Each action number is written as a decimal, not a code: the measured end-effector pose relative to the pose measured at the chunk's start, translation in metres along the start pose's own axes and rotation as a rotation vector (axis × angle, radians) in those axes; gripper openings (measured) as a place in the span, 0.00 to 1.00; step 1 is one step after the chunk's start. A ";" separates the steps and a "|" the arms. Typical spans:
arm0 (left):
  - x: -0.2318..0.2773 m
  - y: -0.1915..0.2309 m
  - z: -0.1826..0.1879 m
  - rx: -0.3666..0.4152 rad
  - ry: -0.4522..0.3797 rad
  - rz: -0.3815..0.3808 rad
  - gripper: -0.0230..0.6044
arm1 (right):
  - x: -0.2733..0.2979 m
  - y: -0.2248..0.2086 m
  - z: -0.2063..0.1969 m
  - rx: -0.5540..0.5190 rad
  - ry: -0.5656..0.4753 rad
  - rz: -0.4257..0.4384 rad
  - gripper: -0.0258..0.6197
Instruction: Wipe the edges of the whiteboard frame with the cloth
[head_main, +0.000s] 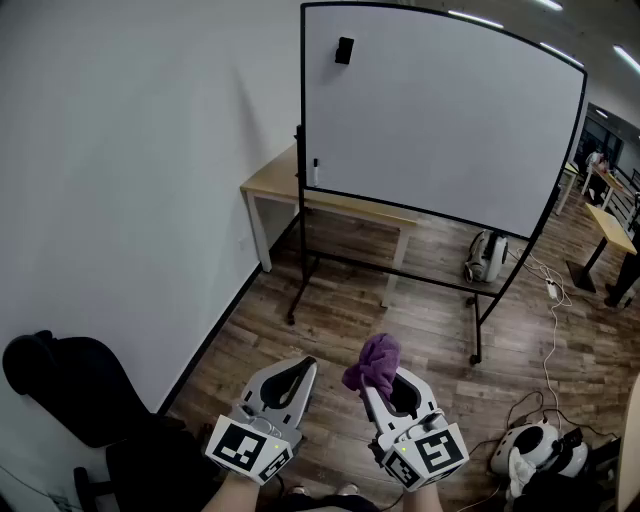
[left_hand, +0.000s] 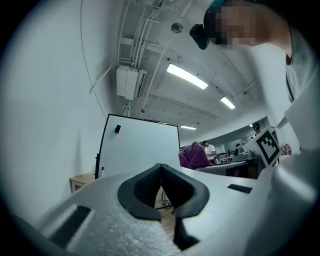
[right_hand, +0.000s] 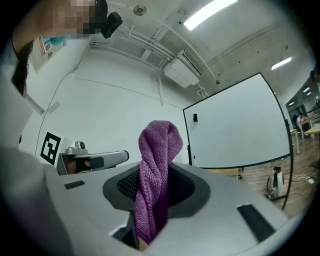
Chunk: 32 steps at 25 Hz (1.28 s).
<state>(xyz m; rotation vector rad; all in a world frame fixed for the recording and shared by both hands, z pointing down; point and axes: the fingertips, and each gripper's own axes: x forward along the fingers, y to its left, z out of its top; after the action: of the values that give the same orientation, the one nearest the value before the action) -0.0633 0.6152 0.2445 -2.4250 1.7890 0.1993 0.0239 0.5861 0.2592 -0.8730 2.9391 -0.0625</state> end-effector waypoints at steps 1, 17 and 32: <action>0.001 -0.002 0.000 0.001 -0.001 0.000 0.06 | -0.002 -0.001 -0.001 0.000 0.000 -0.001 0.21; 0.031 -0.038 -0.003 0.045 0.003 0.017 0.06 | -0.022 -0.036 0.000 -0.010 -0.007 0.025 0.21; 0.068 0.013 -0.023 0.020 -0.006 0.021 0.06 | 0.032 -0.063 -0.018 -0.094 0.039 -0.037 0.22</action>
<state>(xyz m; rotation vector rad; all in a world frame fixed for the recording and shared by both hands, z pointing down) -0.0555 0.5436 0.2546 -2.3906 1.8064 0.1891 0.0300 0.5164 0.2789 -0.9492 2.9832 0.0577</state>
